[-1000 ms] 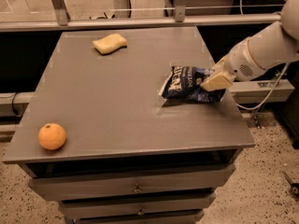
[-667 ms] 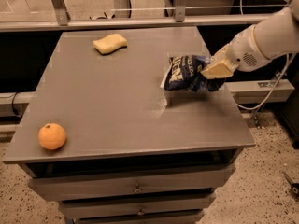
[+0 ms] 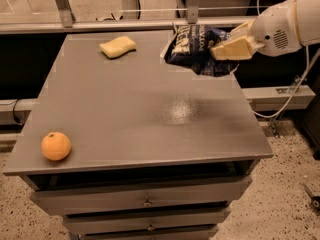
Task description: Pick blue chip bag
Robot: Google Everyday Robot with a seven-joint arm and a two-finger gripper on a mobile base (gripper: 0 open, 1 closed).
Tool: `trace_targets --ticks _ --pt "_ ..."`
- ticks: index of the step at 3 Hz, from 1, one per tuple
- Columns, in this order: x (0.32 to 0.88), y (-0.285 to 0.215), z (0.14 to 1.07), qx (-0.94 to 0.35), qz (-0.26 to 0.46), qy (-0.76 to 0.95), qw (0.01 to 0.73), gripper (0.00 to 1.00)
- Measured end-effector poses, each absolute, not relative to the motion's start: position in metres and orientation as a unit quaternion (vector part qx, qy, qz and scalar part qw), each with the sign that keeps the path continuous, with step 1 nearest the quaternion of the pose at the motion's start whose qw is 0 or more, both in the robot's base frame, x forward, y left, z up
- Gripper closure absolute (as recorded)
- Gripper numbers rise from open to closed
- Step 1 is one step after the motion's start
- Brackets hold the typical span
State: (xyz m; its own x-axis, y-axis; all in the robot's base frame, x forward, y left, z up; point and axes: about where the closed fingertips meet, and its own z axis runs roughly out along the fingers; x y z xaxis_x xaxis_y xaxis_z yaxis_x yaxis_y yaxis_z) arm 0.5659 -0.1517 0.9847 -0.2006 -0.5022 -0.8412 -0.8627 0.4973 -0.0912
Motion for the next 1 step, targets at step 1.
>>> trace_targets --ticks 1 --pt "0.5645 -0.1484 0.9886 -0.454 0.215 0.744 0.441 1.0"
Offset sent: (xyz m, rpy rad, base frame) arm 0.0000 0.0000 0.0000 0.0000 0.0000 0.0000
